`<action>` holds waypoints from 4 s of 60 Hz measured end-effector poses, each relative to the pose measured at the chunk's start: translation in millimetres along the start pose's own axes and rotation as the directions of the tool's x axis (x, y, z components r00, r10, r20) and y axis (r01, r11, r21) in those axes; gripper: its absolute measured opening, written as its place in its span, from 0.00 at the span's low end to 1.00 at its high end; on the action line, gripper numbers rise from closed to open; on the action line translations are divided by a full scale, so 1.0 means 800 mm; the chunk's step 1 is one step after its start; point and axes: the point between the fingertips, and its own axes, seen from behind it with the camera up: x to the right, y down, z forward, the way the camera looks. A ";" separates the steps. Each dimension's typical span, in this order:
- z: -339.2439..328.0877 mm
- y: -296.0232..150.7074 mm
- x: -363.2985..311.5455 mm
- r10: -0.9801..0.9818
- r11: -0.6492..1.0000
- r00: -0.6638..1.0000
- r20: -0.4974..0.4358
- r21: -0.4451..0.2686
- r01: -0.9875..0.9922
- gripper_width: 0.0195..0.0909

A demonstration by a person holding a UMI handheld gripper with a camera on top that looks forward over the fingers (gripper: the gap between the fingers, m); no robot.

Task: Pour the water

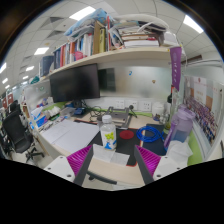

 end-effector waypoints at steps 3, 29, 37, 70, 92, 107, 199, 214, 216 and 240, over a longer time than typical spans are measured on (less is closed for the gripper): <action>0.011 0.003 -0.004 -0.003 1.000 1.000 0.009 0.002 0.003 0.92; 0.182 0.013 -0.022 0.002 0.995 0.990 -0.144 0.101 0.013 0.94; 0.233 0.015 -0.012 0.020 0.994 0.974 -0.224 0.110 0.005 0.94; 0.298 0.013 0.007 0.039 0.986 0.928 -0.372 0.166 0.025 0.39; 0.297 -0.015 0.033 -0.130 0.989 0.894 -0.428 0.010 0.148 0.29; 0.317 -0.091 0.097 -0.716 0.696 0.580 -0.388 -0.332 0.637 0.29; 0.363 -0.106 0.102 0.019 0.998 0.976 -0.219 -0.054 -0.032 0.29; 0.394 -0.064 0.129 0.089 0.996 0.966 -0.241 0.036 -0.083 0.29; 0.398 -0.061 0.129 0.083 0.996 0.967 -0.241 0.046 -0.074 0.29; 0.405 -0.041 0.121 0.051 0.994 0.960 -0.275 0.104 -0.023 0.41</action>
